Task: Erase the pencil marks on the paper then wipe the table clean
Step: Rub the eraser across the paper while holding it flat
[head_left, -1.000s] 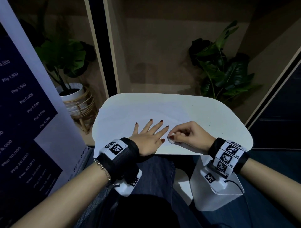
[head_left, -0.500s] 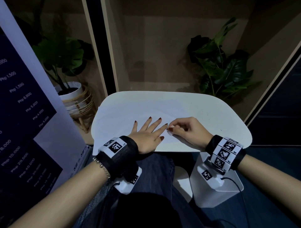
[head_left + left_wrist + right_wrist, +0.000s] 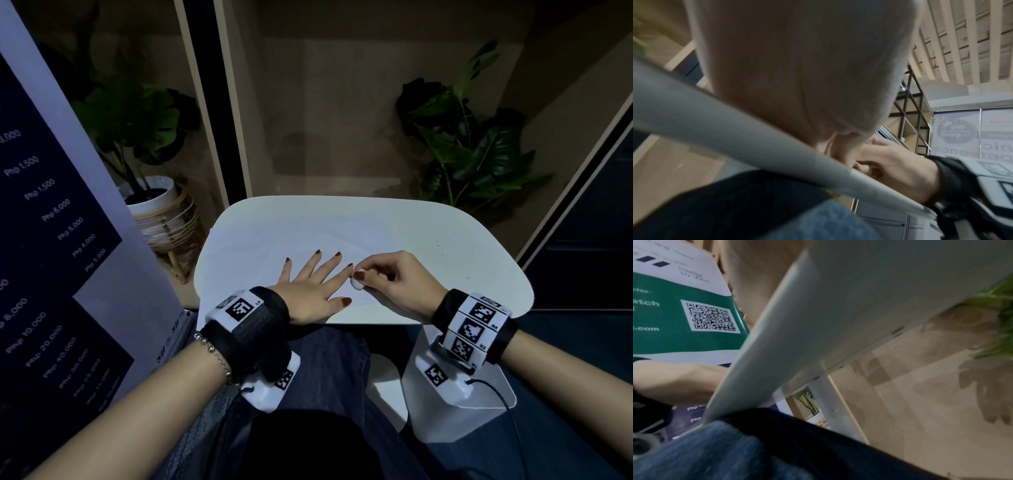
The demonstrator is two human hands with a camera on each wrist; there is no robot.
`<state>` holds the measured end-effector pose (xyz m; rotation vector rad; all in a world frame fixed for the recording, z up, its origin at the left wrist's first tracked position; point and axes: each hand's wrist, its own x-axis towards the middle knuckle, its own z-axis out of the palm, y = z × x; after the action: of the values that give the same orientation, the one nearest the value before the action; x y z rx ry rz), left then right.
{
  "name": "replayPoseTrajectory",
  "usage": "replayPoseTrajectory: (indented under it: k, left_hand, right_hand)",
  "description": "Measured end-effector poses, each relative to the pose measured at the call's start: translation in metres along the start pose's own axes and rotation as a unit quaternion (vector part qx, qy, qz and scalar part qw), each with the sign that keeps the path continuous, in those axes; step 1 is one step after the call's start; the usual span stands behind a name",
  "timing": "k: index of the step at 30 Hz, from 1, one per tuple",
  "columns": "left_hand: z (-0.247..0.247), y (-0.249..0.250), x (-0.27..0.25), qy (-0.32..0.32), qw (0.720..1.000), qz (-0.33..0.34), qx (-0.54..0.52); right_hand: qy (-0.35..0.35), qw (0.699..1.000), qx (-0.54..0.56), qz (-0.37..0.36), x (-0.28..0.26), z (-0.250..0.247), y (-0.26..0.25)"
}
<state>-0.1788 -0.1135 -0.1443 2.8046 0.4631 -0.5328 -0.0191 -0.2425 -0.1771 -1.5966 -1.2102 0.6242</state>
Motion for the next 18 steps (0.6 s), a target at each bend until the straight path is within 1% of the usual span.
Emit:
replayPoseTrajectory:
  k: [1,3,4,5,8,9,10,12,13,14,16,17,18]
  left_hand:
    - [-0.0003,-0.0001,-0.0001,0.000,1.000,-0.001,0.000]
    - [-0.0006,0.0008,-0.0004,0.000,1.000,-0.004,0.000]
    - [-0.0004,0.0014,-0.0004,0.001,1.000,-0.006,0.001]
    - [-0.0004,0.0017,-0.0004,0.002,1.000,-0.006,0.003]
    - [-0.0006,0.0019,-0.0001,0.002,1.000,-0.007,0.002]
    - [-0.0005,0.0018,-0.0001,0.002,1.000,-0.007,0.002]
    - [-0.0005,0.0017,0.0000,0.001,1.000,-0.007,0.002]
    - [-0.0005,0.0022,-0.0007,-0.001,1.000,-0.008,0.004]
    - [-0.0005,0.0024,-0.0009,-0.001,1.000,-0.009,0.004]
    - [-0.0003,0.0026,-0.0010,-0.001,1.000,-0.009,0.001]
    - [-0.0006,0.0031,-0.0013,0.001,1.000,-0.009,-0.005]
    - [-0.0007,0.0031,-0.0016,0.002,1.000,-0.008,-0.008]
    - [-0.0007,0.0033,-0.0018,0.003,1.000,-0.008,-0.008]
  right_hand:
    - [0.002,1.000,-0.029,-0.009,0.0002,-0.0007,0.0014]
    - [-0.041,0.997,-0.065,-0.014,-0.0017,-0.0046,0.0006]
    - [-0.063,0.996,-0.061,-0.012,-0.0027,-0.0062,-0.0014]
    - [-0.067,0.996,-0.052,-0.010,-0.0030,-0.0060,-0.0034]
    - [-0.004,0.999,-0.038,-0.017,-0.0014,-0.0017,-0.0035]
    - [0.000,0.999,-0.040,-0.023,-0.0015,-0.0004,-0.0038]
    - [-0.016,0.998,-0.048,-0.026,-0.0019,-0.0013,-0.0051]
    - [-0.072,0.995,-0.061,-0.022,-0.0024,-0.0066,-0.0065]
    - [-0.082,0.995,-0.058,-0.016,-0.0019,-0.0081,-0.0067]
    - [-0.073,0.996,-0.048,-0.012,-0.0013,-0.0074,-0.0063]
    - [-0.023,0.999,-0.036,-0.018,-0.0006,-0.0018,-0.0041]
    - [-0.009,0.999,-0.039,-0.024,-0.0004,0.0008,-0.0026]
    - [-0.011,0.999,-0.041,-0.029,-0.0005,0.0017,-0.0017]
